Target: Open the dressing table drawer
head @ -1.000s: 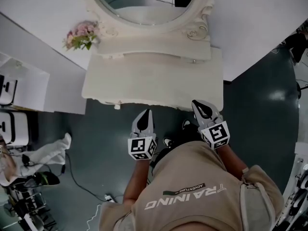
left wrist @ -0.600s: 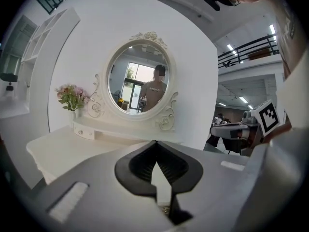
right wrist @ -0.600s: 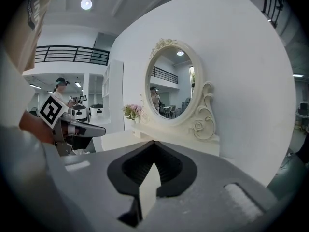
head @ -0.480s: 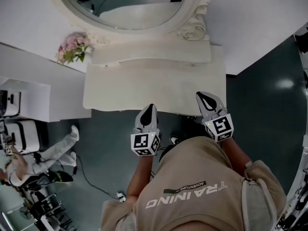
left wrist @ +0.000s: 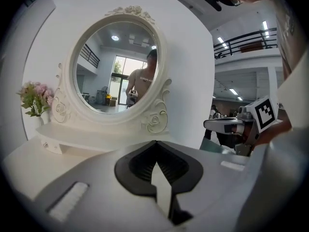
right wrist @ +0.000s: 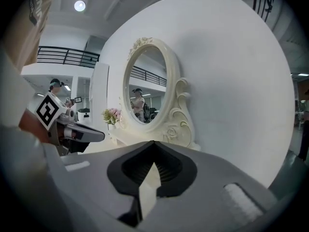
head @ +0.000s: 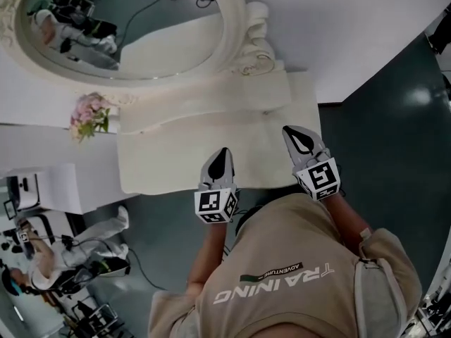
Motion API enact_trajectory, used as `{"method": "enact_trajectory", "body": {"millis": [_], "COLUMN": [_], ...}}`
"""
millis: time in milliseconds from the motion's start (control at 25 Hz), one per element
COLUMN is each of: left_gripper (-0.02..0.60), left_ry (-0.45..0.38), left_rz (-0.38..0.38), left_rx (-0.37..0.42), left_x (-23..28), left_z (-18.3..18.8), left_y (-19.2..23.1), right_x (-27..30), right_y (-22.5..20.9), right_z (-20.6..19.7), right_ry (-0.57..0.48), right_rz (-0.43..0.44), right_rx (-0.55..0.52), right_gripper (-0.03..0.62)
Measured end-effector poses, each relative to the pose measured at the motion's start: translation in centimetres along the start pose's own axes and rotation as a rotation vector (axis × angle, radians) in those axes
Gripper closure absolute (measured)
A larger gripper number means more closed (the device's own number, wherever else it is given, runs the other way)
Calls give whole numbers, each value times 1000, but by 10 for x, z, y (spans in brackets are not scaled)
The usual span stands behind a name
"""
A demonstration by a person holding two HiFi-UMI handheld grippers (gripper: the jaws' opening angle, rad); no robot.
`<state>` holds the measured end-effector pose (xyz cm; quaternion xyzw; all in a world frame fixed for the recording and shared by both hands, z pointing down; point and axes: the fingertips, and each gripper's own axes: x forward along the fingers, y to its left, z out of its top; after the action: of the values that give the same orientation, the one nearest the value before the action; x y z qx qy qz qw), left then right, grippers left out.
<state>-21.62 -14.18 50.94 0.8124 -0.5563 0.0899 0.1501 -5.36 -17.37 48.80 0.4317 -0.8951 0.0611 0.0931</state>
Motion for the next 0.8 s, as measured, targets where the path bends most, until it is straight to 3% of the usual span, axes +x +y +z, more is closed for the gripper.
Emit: {"method": "enact_trajectory", "body": {"millis": [400,800], "left_gripper": [566,566], "left_ry": [72,168], "left_rz": [-87,-103], "left_rx": [18,11], "left_x": [79,115], "left_z": [8,-28], "left_y": [-35,-51], "right_x": [0,-5], "right_y": [-59,-70], "right_z": [-10,-17], "right_ry": [34,31], "right_rz": [-57,-83], "right_rx": [25,53], "right_gripper": [591,591]}}
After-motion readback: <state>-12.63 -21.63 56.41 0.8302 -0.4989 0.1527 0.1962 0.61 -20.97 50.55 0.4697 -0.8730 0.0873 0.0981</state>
